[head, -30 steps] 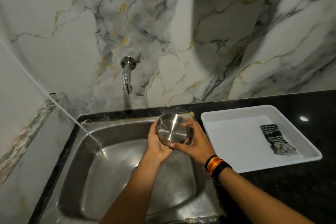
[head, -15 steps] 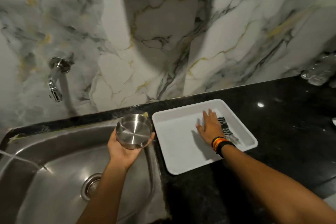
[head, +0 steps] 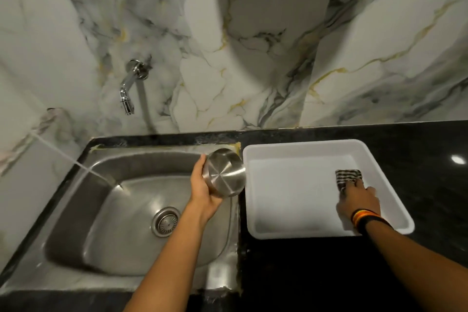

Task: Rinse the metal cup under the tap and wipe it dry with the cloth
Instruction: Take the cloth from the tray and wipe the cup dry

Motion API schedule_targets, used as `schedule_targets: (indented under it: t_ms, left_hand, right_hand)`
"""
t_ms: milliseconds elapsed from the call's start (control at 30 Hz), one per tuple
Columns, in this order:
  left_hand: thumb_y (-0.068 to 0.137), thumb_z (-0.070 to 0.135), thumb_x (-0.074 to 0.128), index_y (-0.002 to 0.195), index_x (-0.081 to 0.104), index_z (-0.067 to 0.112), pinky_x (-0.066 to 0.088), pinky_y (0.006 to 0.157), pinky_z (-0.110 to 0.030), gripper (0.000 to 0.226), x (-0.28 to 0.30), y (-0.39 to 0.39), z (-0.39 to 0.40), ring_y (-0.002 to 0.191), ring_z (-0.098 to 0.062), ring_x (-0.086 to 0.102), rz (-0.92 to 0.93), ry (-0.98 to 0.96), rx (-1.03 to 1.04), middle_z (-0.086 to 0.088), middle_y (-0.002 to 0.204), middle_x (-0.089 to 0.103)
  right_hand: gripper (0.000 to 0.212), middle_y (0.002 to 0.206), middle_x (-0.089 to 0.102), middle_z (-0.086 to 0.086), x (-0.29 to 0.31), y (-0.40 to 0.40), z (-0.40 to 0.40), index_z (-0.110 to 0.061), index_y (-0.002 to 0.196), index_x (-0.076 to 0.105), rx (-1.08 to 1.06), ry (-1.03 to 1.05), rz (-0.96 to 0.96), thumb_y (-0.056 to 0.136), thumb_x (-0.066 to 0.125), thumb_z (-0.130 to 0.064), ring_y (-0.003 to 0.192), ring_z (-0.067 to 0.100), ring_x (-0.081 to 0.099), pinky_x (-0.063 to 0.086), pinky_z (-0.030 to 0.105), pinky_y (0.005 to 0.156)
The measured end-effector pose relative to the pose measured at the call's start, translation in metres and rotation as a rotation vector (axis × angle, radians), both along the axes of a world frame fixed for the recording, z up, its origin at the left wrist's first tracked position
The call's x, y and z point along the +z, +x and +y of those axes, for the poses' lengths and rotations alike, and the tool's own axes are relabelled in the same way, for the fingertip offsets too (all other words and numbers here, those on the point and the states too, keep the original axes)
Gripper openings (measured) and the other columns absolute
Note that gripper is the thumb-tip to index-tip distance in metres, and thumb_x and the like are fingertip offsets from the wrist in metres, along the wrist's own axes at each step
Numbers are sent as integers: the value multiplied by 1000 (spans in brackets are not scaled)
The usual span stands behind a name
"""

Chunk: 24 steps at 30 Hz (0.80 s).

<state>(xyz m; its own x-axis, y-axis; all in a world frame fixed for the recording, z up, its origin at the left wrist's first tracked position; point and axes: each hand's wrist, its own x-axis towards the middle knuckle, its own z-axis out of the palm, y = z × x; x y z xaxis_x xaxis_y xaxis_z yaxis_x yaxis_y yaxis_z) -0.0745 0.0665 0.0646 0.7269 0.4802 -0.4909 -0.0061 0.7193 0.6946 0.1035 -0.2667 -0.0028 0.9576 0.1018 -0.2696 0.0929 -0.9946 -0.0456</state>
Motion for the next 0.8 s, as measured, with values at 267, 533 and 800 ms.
schedule_targets:
  t_ms: [267, 533, 800]
  left_hand:
    - [96, 67, 49, 155, 54, 38, 44, 123, -50, 66, 20, -39, 79, 144, -21, 53, 190, 1168, -106, -2, 156, 58]
    - [96, 71, 42, 162, 42, 36, 33, 119, -61, 75, 6, -77, 147, 152, -34, 35, 586, 1650, -266, -3, 168, 42]
    - [107, 55, 54, 143, 67, 22, 56, 104, -41, 51, 1, -84, 174, 125, -30, 68, 339, 873, -117, -13, 142, 68]
  right_hand:
    - [48, 118, 72, 27, 23, 6, 14, -5, 119, 74, -443, 595, -64, 100, 58, -46, 109, 48, 66, 51, 50, 102]
    - [25, 74, 58, 4, 58, -15, 59, -16, 82, 56, -947, 1546, 487, 99, 61, -34, 55, 17, 58, 55, 25, 46]
    - [16, 79, 61, 15, 96, -70, 157, -4, 94, 65, -756, 1584, 483, 94, 53, 5, 60, 22, 55, 53, 31, 60]
